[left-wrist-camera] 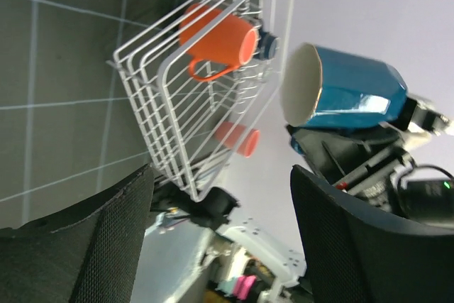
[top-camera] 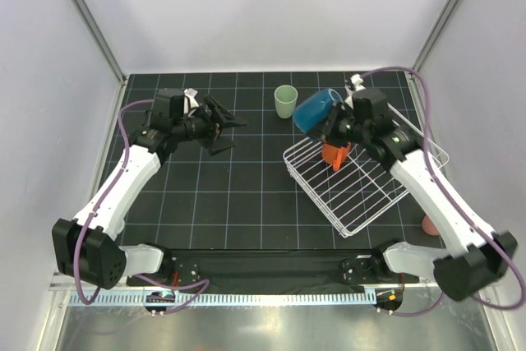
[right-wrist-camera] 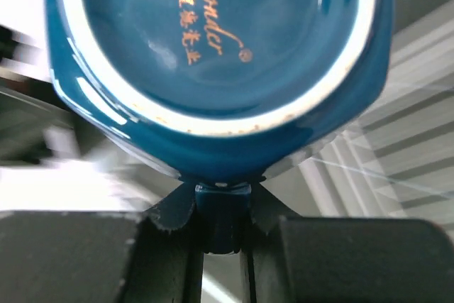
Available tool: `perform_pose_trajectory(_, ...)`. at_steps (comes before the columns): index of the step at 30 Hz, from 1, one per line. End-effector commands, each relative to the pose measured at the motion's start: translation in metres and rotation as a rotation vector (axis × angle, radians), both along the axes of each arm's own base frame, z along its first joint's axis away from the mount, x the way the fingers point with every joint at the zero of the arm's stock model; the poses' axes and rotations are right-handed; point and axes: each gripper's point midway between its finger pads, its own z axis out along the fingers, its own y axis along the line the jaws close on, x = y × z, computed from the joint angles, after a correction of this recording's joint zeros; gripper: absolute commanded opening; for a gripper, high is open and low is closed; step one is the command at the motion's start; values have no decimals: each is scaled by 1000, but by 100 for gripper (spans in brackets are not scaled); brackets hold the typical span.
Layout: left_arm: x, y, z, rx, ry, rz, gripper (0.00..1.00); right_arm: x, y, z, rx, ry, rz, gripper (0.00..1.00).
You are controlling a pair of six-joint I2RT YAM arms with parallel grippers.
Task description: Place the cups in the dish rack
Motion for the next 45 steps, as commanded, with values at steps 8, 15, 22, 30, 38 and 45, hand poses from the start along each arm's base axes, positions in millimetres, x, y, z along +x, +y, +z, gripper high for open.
perform_pose_trajectory(8,-7,11,-2,156,-32,-64,76,-80,-138,-60,-583,-20,-194,4)
perform_pose_trajectory(15,-5,8,-1,138,-20,-70,76,-84,-140,-108,-621,64,-179,4)
perform_pose_trajectory(22,-8,11,5,141,-42,-60,76,-71,-150,-123,-702,44,-204,4)
perform_pose_trajectory(30,-11,12,9,138,-49,-56,77,-55,-157,-148,-747,66,-277,4)
perform_pose_trajectory(38,-16,13,10,138,-49,-58,76,-52,-166,-170,-771,70,-352,4)
perform_pose_trajectory(45,-17,15,11,140,-51,-54,76,-45,-164,-181,-735,40,-380,4)
